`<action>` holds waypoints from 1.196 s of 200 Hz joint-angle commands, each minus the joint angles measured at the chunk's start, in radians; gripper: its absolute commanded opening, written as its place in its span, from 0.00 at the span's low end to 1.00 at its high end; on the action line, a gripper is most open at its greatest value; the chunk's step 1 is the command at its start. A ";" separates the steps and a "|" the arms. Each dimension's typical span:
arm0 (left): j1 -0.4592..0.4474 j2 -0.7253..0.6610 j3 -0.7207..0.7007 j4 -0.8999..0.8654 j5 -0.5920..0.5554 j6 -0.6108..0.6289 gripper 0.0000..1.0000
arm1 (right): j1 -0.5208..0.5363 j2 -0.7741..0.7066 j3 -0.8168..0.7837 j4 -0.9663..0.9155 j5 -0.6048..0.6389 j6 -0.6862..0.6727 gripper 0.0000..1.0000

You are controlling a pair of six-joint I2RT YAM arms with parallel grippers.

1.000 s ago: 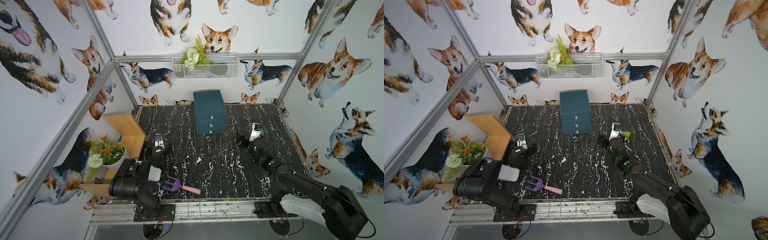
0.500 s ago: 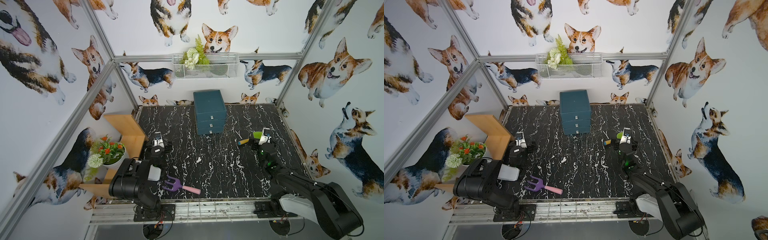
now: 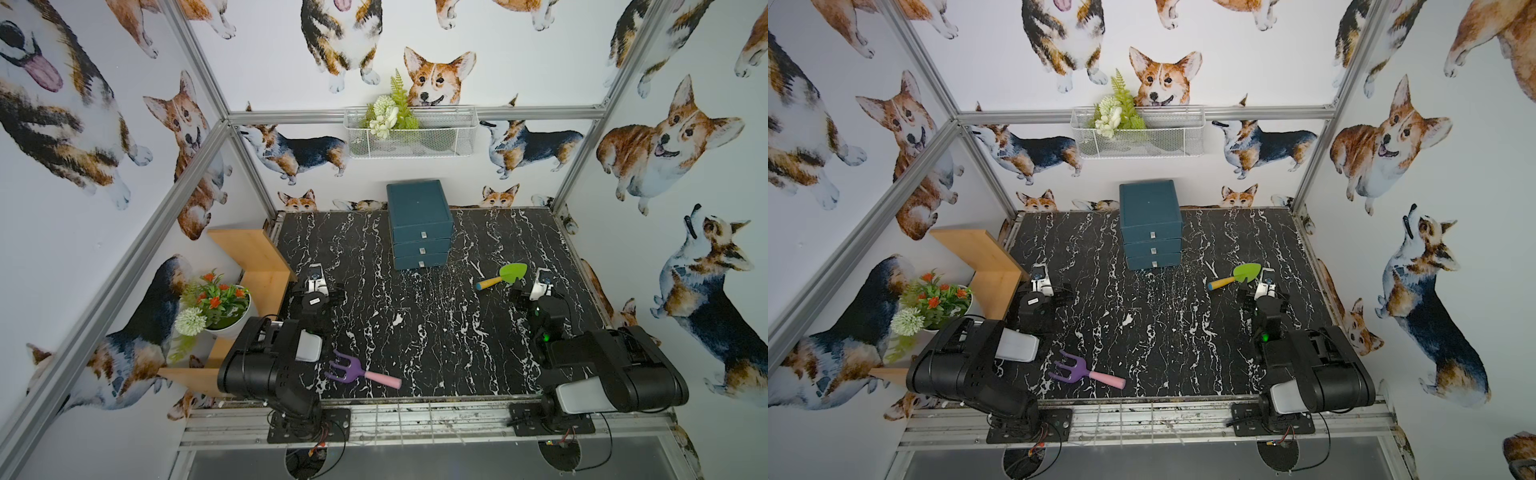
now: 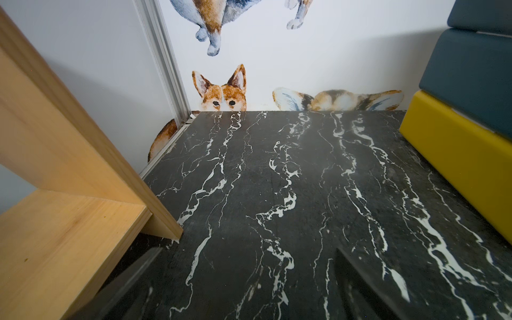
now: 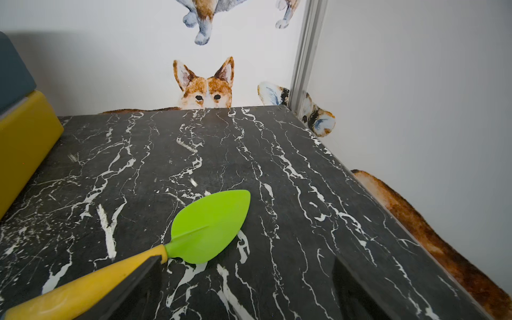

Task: Place the transparent tape into the drawer according to color
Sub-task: Reset both arms

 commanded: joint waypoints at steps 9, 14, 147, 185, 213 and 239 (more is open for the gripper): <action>-0.002 0.001 0.004 0.026 0.004 0.002 1.00 | -0.008 0.000 -0.003 0.100 -0.080 0.026 1.00; -0.001 0.001 0.004 0.026 0.004 0.004 1.00 | -0.008 -0.002 -0.002 0.095 -0.081 0.027 1.00; -0.001 0.001 0.004 0.026 0.004 0.004 1.00 | -0.009 0.006 -0.003 0.110 -0.068 0.032 1.00; -0.002 0.001 0.004 0.027 0.004 0.004 1.00 | -0.009 0.007 -0.003 0.110 -0.069 0.031 1.00; -0.004 0.001 0.004 0.026 0.003 0.004 0.99 | -0.010 0.006 -0.003 0.110 -0.068 0.032 1.00; -0.003 0.002 0.004 0.026 0.002 0.004 0.99 | -0.010 0.006 -0.003 0.110 -0.068 0.031 1.00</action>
